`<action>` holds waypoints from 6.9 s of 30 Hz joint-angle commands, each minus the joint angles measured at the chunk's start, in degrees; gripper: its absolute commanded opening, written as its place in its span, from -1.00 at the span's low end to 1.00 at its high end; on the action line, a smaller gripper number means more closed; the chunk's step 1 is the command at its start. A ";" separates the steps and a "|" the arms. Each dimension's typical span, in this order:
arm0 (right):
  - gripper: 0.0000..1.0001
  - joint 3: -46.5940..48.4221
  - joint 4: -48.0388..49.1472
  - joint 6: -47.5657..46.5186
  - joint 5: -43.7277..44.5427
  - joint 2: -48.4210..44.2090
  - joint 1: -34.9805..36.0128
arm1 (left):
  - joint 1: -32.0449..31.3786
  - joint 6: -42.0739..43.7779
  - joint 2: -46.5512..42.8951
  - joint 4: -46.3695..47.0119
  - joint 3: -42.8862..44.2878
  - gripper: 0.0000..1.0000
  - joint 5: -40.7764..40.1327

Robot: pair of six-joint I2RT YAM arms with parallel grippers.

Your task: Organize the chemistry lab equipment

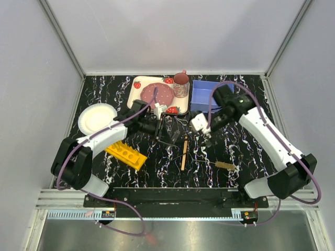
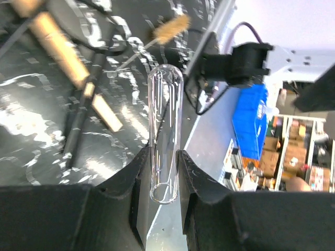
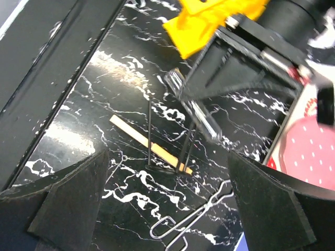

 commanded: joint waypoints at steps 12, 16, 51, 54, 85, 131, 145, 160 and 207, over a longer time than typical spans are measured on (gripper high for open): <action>0.81 -3.28 2.92 2.89 21.71 0.31 16.51 | -10.99 -10.76 -2.35 13.34 1.64 -0.60 9.78; 0.56 -5.65 5.73 3.85 25.40 0.22 18.09 | -12.39 -10.94 -1.82 13.61 2.34 -0.59 10.48; -0.59 -13.82 22.57 42.59 7.67 -8.91 15.65 | -7.04 -14.96 -30.27 13.45 -5.10 0.98 -26.94; -0.58 -15.67 30.05 53.31 2.57 -9.80 11.77 | -6.77 -22.96 -36.96 22.61 -12.76 0.98 -33.01; -0.53 -28.86 64.36 91.57 -8.96 -8.22 4.91 | -19.08 -34.94 -31.79 45.87 -20.42 0.00 -50.25; 0.99 -36.94 42.91 57.47 0.27 -17.01 -13.81 | -20.75 -12.78 -49.10 -30.17 -9.87 -0.78 -99.72; 0.99 -37.39 43.17 57.20 -1.23 -17.09 -16.09 | -20.75 -14.10 -48.40 -25.07 -14.97 -0.75 -97.71; 0.99 -37.39 43.09 57.11 -1.84 -17.10 -16.80 | -20.75 -14.54 -46.20 -23.66 -17.61 -0.64 -94.81; 0.99 -37.12 43.18 57.29 -2.37 -16.92 -17.68 | -20.75 -15.68 -44.88 -23.48 -19.28 -0.40 -91.73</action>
